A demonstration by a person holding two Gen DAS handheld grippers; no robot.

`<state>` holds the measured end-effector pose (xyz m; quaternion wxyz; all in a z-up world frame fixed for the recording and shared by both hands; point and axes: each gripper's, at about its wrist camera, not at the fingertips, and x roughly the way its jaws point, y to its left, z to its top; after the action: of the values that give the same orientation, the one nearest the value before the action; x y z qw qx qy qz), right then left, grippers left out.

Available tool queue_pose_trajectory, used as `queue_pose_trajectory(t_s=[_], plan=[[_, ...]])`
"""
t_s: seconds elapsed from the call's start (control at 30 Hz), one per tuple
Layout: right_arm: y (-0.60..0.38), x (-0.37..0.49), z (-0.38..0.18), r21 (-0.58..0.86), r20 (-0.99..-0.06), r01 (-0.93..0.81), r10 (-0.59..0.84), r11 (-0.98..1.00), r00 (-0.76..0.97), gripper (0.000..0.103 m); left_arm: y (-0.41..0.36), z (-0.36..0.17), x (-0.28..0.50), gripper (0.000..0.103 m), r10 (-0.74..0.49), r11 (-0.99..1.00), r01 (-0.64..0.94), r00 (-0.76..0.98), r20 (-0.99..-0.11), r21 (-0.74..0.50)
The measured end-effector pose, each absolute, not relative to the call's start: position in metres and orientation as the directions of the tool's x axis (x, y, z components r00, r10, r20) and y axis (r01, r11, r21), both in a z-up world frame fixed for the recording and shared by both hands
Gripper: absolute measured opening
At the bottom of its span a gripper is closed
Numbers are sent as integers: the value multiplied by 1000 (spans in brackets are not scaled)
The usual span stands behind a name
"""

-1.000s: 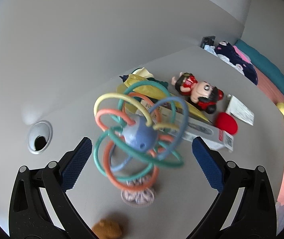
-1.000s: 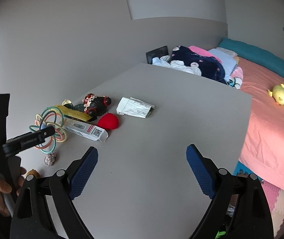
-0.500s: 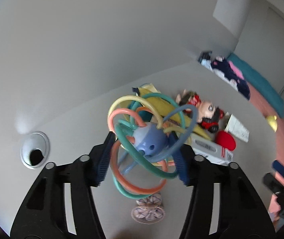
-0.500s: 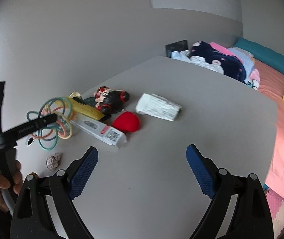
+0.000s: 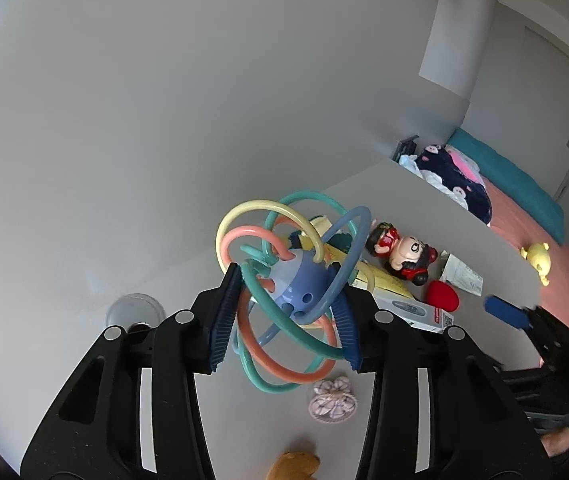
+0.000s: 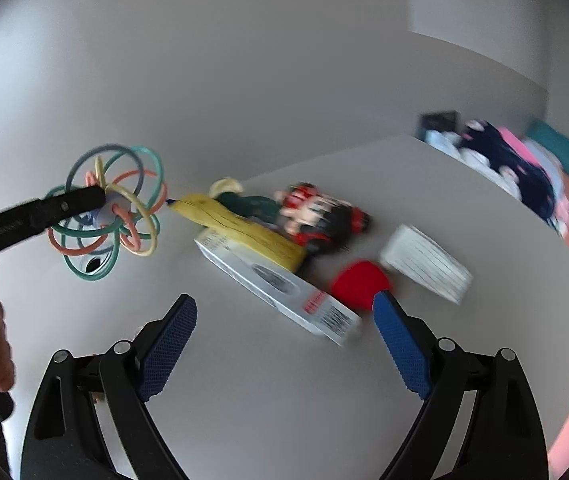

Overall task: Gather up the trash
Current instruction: 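Grasp the white thermometer box with the right gripper, then carry the teether in the left gripper while the right carries the box into the bin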

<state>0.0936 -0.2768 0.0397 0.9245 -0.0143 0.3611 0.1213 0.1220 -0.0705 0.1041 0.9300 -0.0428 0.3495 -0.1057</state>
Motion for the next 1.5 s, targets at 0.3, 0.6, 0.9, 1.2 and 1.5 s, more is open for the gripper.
queue_pose_trajectory(t_s=[0.3, 0.6, 0.9, 1.2, 1.5], plan=[[-255, 140, 8, -56, -760, -307, 158, 950, 630, 69, -48, 107, 121, 17, -224, 974, 148, 743, -630, -172], [-252, 126, 7, 4, -803, -334, 203, 942, 561, 30, -46, 105, 119, 15, -248, 968, 162, 737, -629, -192], [-247, 83, 47, 73, -743, -337, 277, 939, 609, 28, -48, 129, 93, 15, -247, 969, 186, 762, -598, -163], [-269, 38, 84, 114, -671, -289, 288, 951, 683, 27, -59, 159, 55, 15, -273, 962, 227, 784, -557, -151], [-333, -32, 117, 119, -600, -181, 216, 976, 770, 27, -131, 168, 17, 15, -361, 926, 357, 753, -550, -119]])
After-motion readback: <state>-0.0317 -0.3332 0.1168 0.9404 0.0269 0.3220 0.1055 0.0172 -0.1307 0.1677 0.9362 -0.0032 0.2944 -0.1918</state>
